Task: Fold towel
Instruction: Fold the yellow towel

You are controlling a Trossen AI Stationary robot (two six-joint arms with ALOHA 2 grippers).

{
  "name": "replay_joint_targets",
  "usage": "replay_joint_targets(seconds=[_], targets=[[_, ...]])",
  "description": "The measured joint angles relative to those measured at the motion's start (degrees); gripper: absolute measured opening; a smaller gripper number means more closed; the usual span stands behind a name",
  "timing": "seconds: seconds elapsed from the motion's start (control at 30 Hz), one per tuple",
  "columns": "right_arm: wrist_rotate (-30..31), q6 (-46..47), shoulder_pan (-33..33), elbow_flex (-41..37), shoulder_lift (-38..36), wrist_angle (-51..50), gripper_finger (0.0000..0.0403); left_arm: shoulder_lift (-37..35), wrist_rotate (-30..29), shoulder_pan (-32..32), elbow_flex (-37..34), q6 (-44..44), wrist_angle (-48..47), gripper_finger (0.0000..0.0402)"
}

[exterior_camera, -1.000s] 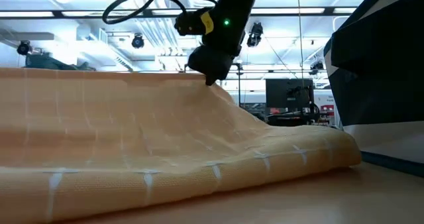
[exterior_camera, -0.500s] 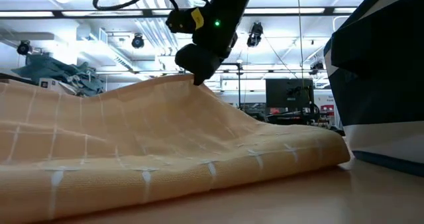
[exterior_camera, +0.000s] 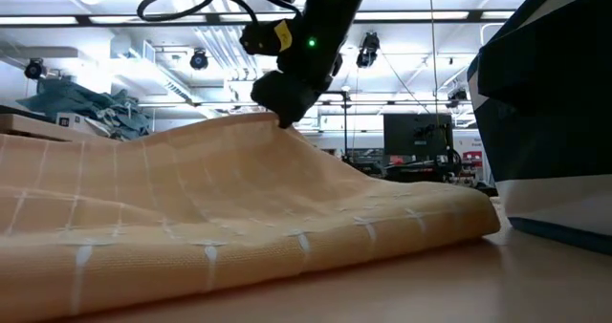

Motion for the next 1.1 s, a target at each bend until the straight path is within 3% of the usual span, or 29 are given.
replay_joint_targets(seconds=[0.2, 0.4, 0.83, 1.1], targets=[[0.0, -0.6, -0.7, -0.7, 0.0, 2.9, 0.0, 0.0, 0.8, 0.1, -2.1, -0.2, -0.5, 0.0], [-0.3, -1.3, -1.4, -0.8, 0.8, 5.5, 0.0, 0.0, 8.0, 0.1, -3.9, -0.9, -0.7, 0.0], [0.9, -4.7, -2.9, -0.9, 6.4, 11.5, 0.0, 0.1, 7.9, 0.1, -6.4, -0.6, -0.3, 0.0], [0.2, -6.9, -3.5, -0.9, 6.8, 13.7, 0.0016, 0.1, 8.1, 0.1, -13.1, -0.9, 8.4, 0.0]])
